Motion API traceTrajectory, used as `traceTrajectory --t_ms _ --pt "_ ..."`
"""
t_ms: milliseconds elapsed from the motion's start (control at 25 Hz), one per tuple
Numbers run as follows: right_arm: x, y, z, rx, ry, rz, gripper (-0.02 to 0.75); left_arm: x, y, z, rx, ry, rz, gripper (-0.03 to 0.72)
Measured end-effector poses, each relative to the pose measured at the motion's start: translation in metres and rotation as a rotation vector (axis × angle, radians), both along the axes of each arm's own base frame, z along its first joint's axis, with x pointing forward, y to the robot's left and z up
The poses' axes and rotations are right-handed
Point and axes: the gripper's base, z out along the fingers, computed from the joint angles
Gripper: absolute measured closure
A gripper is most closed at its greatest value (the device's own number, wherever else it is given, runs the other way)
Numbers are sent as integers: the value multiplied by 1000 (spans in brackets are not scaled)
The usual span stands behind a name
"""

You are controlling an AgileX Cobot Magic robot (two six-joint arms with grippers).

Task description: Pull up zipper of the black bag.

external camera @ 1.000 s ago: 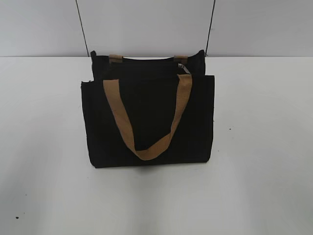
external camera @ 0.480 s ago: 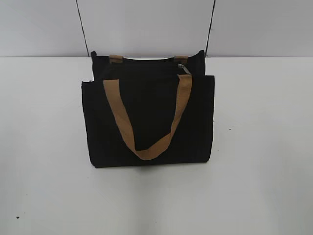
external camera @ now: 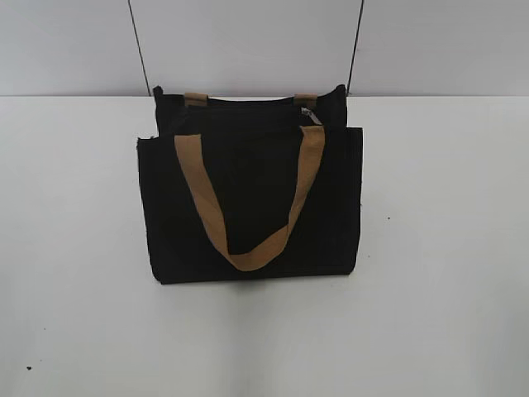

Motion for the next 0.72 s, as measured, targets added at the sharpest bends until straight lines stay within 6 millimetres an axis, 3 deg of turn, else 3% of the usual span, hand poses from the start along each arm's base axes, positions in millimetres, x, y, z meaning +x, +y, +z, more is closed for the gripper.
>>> traceTrajectory --t_ms 720 --pt "10 4 -4 37 -63 -16 170 9 -8 -3 -42 -91 -37 198"
